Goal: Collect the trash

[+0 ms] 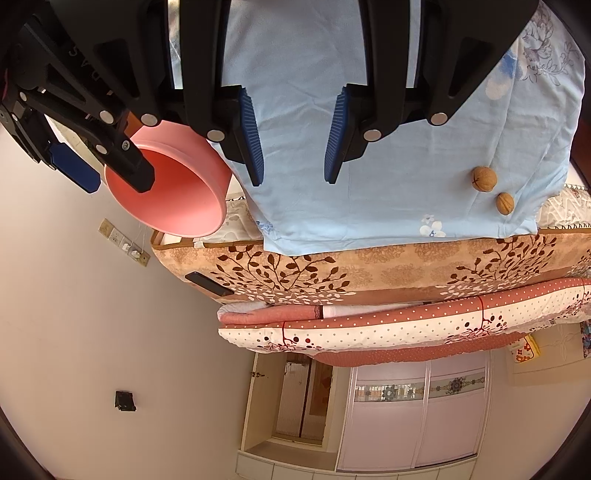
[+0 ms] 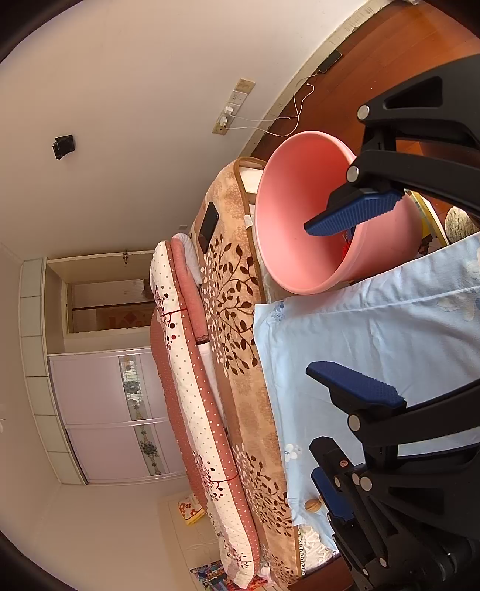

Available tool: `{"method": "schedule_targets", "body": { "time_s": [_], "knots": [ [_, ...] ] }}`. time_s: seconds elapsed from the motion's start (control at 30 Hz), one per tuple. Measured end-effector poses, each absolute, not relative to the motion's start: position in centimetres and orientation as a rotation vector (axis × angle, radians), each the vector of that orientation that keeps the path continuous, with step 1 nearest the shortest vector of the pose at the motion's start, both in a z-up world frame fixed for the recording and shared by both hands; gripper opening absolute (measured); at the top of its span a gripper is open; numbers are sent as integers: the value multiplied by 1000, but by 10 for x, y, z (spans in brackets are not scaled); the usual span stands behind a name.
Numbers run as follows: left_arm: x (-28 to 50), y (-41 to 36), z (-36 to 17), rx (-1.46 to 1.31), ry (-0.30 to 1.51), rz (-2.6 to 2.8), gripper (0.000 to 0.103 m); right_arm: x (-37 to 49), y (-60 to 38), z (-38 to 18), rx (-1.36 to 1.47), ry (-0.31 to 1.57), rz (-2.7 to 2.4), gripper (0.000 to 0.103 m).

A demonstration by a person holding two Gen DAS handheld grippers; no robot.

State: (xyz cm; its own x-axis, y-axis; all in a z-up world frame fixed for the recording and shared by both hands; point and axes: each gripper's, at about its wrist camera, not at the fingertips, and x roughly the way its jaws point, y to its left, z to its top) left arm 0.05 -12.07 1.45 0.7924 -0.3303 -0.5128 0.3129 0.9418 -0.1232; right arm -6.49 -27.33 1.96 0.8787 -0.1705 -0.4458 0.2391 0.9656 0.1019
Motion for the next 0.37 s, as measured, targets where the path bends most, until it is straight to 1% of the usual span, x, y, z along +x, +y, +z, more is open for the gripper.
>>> {"method": "schedule_targets", "body": {
  "time_s": [0.37],
  "knots": [
    [4, -118, 12, -43, 578, -349, 34, -64, -274, 17, 156, 457, -213, 69]
  ]
}}
